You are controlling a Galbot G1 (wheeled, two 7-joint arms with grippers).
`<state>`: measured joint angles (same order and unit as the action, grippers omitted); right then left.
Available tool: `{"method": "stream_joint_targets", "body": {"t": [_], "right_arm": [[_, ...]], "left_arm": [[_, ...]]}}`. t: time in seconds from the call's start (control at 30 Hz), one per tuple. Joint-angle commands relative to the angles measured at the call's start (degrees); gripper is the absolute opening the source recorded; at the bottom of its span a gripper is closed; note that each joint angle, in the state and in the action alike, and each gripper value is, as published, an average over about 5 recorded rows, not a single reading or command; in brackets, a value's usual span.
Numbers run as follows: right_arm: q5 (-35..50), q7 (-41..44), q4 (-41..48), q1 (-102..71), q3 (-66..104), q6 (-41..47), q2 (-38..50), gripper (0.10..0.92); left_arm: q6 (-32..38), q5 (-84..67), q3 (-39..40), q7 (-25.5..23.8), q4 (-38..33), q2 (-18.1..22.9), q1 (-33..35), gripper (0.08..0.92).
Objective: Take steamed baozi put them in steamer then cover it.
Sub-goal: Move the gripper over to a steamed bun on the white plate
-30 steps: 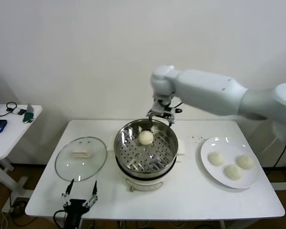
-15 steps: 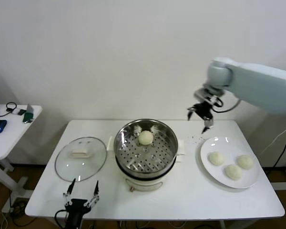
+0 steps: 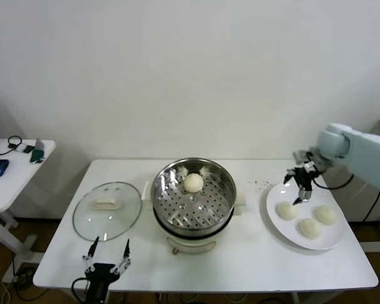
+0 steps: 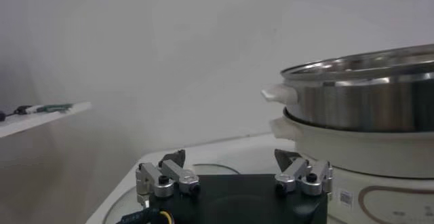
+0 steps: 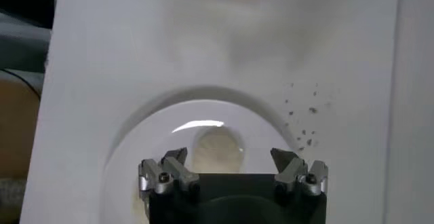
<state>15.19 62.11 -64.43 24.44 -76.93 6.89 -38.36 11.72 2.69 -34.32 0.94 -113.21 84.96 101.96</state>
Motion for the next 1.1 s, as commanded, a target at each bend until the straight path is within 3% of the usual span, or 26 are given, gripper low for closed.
{"method": "stream_joint_targets", "body": {"t": [0.03,1.1], "right_arm": [[-5.6,-3.0,6.9,-15.0,11.6,2.6,1.0,0.823],[-9.4,-1.8,17.1,-19.8,18.3,-0.3,-8.6,0.815]], "left_arm": [[-0.2,-0.1,-0.5,0.1,0.1,0.1,0.0,0.823],[0.0,-0.1,-0.7,0.3,1.4,0.4,0.0,0.823]]}}
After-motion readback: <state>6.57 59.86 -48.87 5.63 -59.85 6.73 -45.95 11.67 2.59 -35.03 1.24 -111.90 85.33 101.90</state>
